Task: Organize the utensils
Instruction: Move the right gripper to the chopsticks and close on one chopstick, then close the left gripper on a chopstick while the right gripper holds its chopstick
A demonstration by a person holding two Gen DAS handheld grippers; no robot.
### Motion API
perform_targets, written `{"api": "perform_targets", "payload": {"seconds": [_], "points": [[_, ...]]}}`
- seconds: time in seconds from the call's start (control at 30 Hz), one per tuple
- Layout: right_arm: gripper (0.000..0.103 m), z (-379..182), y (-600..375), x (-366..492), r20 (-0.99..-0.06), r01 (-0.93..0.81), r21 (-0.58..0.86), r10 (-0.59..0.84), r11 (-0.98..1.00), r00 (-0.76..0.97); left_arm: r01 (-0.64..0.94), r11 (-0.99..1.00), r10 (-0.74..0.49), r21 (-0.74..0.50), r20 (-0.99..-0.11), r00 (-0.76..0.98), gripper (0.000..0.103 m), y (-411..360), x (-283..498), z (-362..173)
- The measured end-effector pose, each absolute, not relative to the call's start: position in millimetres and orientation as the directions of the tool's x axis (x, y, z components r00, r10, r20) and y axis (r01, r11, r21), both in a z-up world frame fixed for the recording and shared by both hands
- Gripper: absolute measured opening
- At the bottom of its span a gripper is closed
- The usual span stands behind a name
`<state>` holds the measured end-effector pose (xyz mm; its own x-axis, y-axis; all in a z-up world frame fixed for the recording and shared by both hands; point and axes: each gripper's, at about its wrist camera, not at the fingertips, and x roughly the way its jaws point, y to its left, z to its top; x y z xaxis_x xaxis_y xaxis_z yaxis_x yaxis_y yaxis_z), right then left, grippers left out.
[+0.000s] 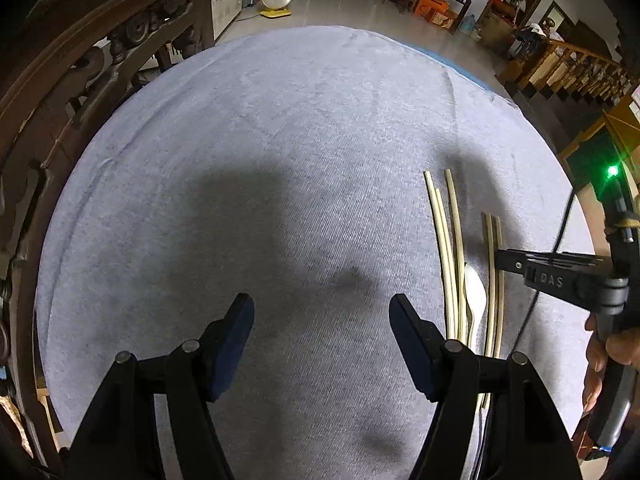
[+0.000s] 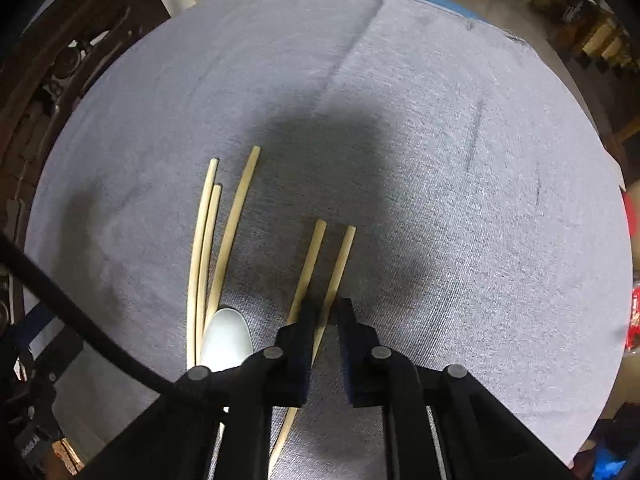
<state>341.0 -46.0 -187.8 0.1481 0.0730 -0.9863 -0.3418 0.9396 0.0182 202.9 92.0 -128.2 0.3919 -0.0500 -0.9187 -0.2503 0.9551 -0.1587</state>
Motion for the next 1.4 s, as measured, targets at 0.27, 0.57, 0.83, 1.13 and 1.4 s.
{"api": "perform_targets", "payload": {"seconds": [0.27,0.57,0.83,1.13,1.4], "points": [[0.006,-188,-89,355,-0.98,-0.306,0.113,0.157,0.945,0.125,-0.231,0.964,-0.046,-0.136,-0.933,0.356,0.07,79,243,-132],[0.006,-192,-106,353,-0.97,-0.337,0.155,0.208,0.929,0.127,-0.226,0.97,-0.028,-0.085,-0.969,0.247,0.067,53,323,-134],[0.006,-196,-124,347,-0.955,-0.342,0.213,0.269,0.915,0.125,-0.252,0.966,-0.01,-0.05,-0.987,0.157,0.051,36,369,-149],[0.006,-193,-139,342,-0.945,-0.35,0.242,0.302,0.905,0.126,-0.275,0.961,0.037,-0.005,-0.988,0.147,0.026,27,387,-149],[0.006,-194,-146,341,-0.944,-0.347,0.246,0.305,0.905,0.128,-0.258,0.966,0.002,-0.03,-0.992,0.124,0.008,39,369,-145]]}}
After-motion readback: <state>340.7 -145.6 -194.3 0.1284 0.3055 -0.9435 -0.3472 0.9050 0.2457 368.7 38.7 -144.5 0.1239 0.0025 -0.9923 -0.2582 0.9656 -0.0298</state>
